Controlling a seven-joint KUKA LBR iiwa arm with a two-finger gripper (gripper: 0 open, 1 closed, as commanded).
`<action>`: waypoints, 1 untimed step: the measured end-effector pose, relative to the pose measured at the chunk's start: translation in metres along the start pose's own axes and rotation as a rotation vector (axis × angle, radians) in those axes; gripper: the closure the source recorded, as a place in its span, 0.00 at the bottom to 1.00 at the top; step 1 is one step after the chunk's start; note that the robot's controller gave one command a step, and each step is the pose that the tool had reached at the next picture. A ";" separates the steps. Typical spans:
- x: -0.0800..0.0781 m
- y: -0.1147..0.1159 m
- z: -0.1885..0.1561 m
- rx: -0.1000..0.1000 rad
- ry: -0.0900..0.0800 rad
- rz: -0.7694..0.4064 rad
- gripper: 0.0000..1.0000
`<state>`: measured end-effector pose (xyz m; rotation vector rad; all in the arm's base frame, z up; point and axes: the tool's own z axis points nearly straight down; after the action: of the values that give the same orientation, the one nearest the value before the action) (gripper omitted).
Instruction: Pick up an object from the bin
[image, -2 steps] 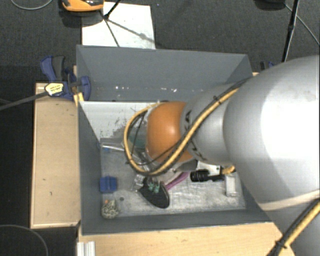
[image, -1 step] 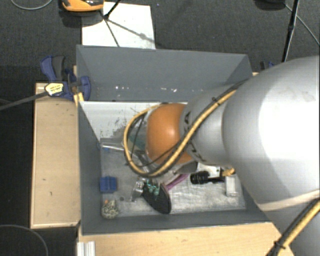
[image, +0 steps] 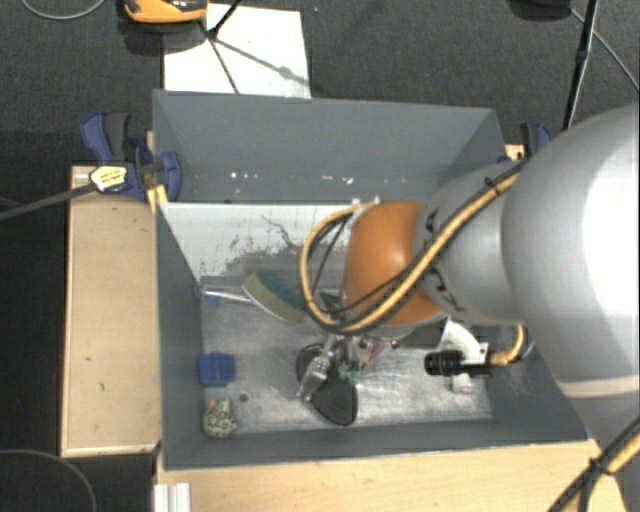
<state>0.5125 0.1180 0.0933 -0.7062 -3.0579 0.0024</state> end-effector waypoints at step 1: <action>0.001 0.002 0.000 -0.002 0.000 0.005 1.00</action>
Offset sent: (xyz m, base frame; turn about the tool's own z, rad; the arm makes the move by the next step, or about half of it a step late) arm 0.0000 0.0000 0.0000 0.0000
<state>0.5129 0.1200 0.0929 -0.7148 -3.0567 -0.0013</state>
